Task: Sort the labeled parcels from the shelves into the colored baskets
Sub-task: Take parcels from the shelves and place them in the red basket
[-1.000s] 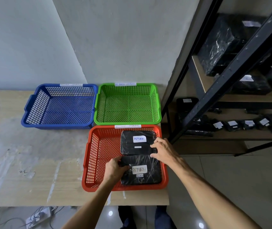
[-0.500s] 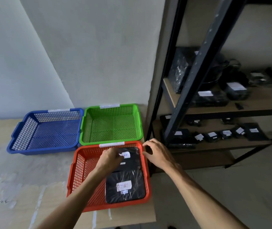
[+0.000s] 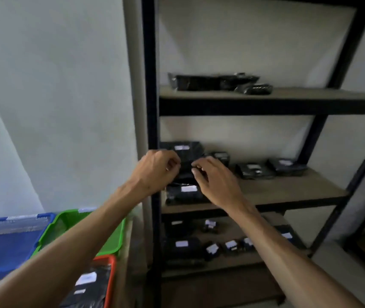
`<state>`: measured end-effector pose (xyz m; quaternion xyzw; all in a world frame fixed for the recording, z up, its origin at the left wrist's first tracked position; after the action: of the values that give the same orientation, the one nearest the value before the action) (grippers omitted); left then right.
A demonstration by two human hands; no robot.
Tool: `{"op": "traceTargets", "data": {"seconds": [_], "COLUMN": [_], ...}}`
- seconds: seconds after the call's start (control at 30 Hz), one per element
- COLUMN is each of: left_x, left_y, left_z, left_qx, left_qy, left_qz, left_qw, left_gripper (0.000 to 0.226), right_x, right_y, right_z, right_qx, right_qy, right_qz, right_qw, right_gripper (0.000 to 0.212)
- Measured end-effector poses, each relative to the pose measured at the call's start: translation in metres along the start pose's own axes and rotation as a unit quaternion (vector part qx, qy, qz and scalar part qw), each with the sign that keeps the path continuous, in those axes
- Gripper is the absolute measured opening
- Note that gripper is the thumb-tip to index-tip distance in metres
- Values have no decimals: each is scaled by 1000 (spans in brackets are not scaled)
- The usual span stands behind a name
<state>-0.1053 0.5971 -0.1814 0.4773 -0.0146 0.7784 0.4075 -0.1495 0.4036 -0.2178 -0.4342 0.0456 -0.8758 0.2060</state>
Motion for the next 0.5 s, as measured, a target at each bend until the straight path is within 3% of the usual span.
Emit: {"op": "traceTargets", "data": {"seconds": [0.33,0.5], "left_x": [26,17], "left_y": [122,134], "left_z": [156,224], "left_qx": [-11,26], "left_qy": [51,58], "left_qz": [16,-97], "left_qw": [999,993], "left_gripper": [15,16], "right_x": [143,173], "right_y": [83,134], "right_z": [111,162], "right_qx": [59,31], "right_qy": [61,109], "right_qz": [17,50], "right_qw": [996,992], "right_gripper": [13,13]}}
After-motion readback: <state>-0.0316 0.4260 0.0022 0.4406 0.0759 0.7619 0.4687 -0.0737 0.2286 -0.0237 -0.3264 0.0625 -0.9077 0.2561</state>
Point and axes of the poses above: each hand's wrist, its own z-axis towards the middle knuckle, its own x-axis out of the back of the hand, y = z × x, the point moved 1 cm from there along z, towards the middle knuckle, and after that the axes turned 1 degree about y, right-handed, at the moved point
